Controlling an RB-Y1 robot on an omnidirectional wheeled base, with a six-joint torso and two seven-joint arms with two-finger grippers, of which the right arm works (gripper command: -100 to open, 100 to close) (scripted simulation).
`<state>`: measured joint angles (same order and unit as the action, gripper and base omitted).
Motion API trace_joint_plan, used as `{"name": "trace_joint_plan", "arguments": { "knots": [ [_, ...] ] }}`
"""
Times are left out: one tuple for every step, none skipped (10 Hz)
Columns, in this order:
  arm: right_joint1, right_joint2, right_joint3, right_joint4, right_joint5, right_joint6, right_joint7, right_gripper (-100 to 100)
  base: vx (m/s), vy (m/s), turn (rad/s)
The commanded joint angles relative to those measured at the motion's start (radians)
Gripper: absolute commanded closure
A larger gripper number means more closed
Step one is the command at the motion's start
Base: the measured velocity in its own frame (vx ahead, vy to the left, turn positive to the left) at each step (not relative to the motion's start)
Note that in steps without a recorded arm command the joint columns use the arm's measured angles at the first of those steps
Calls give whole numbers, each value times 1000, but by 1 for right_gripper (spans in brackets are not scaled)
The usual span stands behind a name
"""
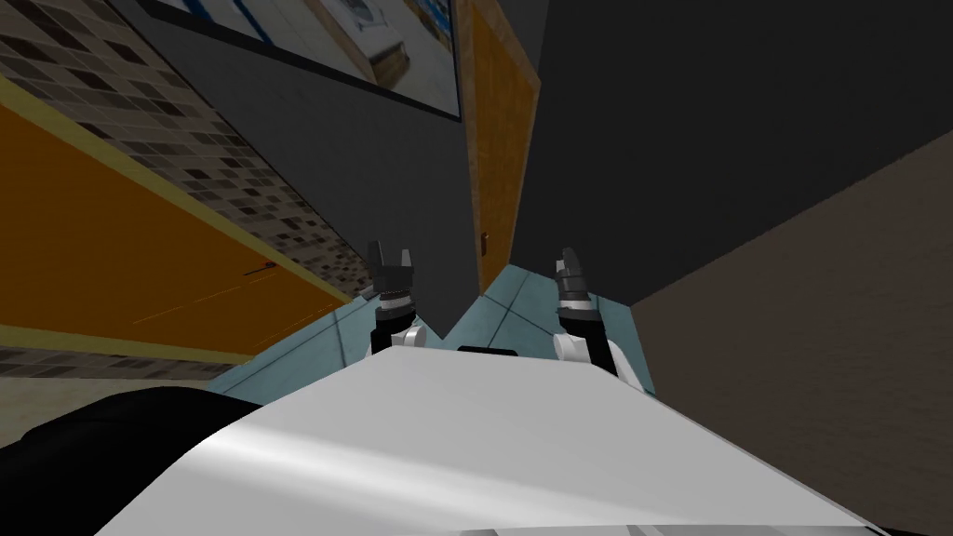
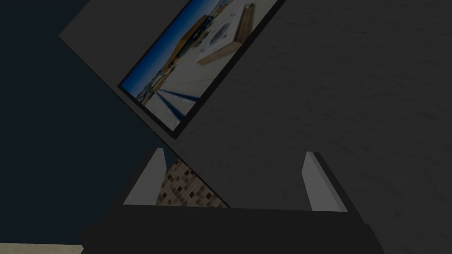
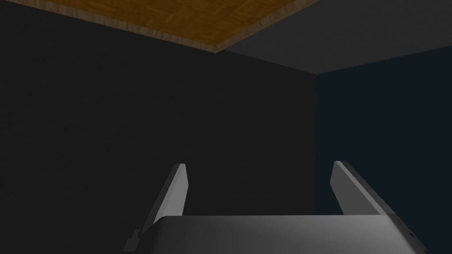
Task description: Pull the door open
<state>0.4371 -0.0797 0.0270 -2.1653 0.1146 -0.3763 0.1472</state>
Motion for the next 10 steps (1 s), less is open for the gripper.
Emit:
{"name": "trace_joint_plan", "arguments": {
  "knots": [
    [-24, -3, 11, 43, 25, 1, 36, -100, 122, -76, 154],
    [-41, -7, 18, 75, 42, 0, 59, -100, 153, -112, 198],
    [-50, -9, 21, 92, 51, -1, 72, -100, 141, -86, 124],
    [-60, -11, 25, 110, 61, -2, 85, -100, 129, -67, 83],
    [-69, -13, 28, 127, 70, -2, 97, -100, 112, -71, 116],
    [-79, -15, 32, 145, 80, -3, 110, -100, 84, -65, 95],
    [-98, -19, 39, 180, 99, -5, 137, -100, 117, -90, 142],
    [-108, -20, 43, 199, 109, -5, 150, -100, 131, -100, 166],
    [-118, -22, 46, 218, 119, -6, 164, -100, 100, -86, 122],
    [-128, -24, 50, 236, 129, -7, 178, -100, 86, -75, 106]
  ]
}}
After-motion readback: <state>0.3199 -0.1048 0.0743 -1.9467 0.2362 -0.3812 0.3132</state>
